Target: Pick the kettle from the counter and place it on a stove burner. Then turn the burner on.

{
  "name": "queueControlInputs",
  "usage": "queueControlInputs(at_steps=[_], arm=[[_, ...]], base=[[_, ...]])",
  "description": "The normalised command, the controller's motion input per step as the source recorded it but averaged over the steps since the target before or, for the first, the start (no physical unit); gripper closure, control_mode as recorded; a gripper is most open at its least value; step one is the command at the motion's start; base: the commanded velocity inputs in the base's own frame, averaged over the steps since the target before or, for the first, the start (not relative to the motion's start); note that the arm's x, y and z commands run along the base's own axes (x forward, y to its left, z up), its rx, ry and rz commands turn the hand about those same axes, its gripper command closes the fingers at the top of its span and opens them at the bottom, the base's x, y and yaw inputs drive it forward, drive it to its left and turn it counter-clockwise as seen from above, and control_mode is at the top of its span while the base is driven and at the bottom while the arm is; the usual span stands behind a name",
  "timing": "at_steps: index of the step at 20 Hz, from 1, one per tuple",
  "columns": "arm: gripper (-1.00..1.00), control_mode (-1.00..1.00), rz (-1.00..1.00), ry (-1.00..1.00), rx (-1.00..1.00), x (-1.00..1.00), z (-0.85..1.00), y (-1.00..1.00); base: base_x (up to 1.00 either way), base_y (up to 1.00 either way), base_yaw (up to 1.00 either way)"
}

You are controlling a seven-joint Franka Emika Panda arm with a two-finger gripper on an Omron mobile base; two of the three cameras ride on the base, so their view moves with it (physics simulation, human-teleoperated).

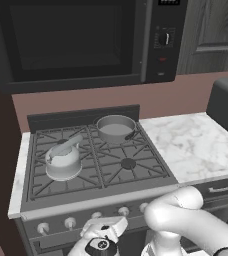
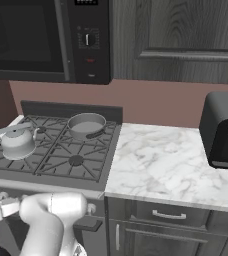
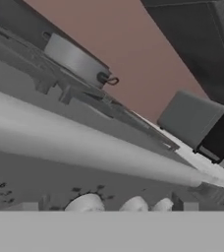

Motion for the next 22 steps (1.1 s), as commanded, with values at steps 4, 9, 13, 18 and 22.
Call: queueControlInputs(at_steps=[4,9,13,18,22], arm=[[-1.00,-1.00,0.06,0.02,-0.04,0.08,-0.20,0.03],[1.00,-1.00,0.22,-0.02,-0.08,-0.51,-0.23,0.13],[1.00,-1.00,0.05,-0.02,0.00,-0.21,-0.01,0.03],[1.00,-1.00,0.00,-0.05,0.00,0.00,0.00,0.03],[1.00,-1.00,0.00,-0.15,0.00,0.07,0.02,0.47]], base=[[0.00,0.00,0.00],[0.00,0.00,0.00],[0.00,0.00,0.00],[0.00,0.00,0.00],[0.00,0.00,0.00]])
